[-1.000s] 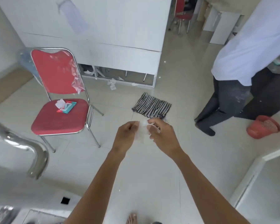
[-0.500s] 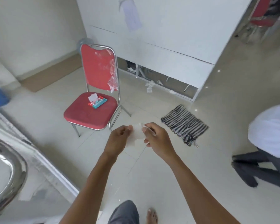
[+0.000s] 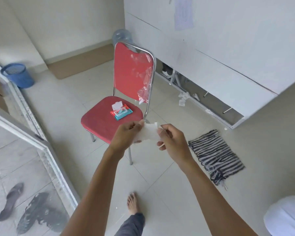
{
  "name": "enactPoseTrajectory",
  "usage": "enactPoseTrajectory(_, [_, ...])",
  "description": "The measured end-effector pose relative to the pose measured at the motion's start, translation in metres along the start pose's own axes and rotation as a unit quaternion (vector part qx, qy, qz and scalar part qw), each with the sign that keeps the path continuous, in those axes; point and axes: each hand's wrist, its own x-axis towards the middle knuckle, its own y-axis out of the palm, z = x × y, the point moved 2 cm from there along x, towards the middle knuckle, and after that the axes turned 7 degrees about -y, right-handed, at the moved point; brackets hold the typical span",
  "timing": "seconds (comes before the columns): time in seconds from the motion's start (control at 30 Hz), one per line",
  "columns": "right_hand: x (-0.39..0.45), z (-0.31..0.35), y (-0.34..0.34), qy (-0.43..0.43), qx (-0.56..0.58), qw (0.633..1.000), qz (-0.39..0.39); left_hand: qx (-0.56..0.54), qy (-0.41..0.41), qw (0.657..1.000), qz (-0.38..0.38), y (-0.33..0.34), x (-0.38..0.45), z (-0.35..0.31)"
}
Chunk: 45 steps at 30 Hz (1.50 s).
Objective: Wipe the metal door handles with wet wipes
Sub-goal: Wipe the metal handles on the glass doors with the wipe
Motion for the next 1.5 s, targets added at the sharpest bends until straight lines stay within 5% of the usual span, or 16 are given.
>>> enactPoseTrajectory(0.3, [0.111,0.009,0.014,0.030,0.049,0.997,-0.044,0.018,0.007,0.999,0.043,-0.042,0.099,-0.049])
enactPoseTrajectory(0.73, [0.255,-0.032,0.039,0.135,0.143,0.959,-0.205,0.148,-0.017,0.973,0.175,-0.037,0.269,-0.103])
enactPoseTrajectory(1.03, [0.274,-0.043,0.073,0.193,0.150,0.916,-0.317,0.220,-0.017,0.937,0.272,-0.037,0.336,-0.106])
enactPoseTrajectory(1.3, [0.210,-0.038,0.137,0.263,0.180,0.796,-0.515,0.335,0.007,0.820,0.464,-0.023,0.338,-0.086])
enactPoseTrajectory(1.5, [0.124,-0.012,0.178,0.262,0.196,0.666,-0.670,0.378,0.026,0.714,0.589,-0.002,0.273,-0.059])
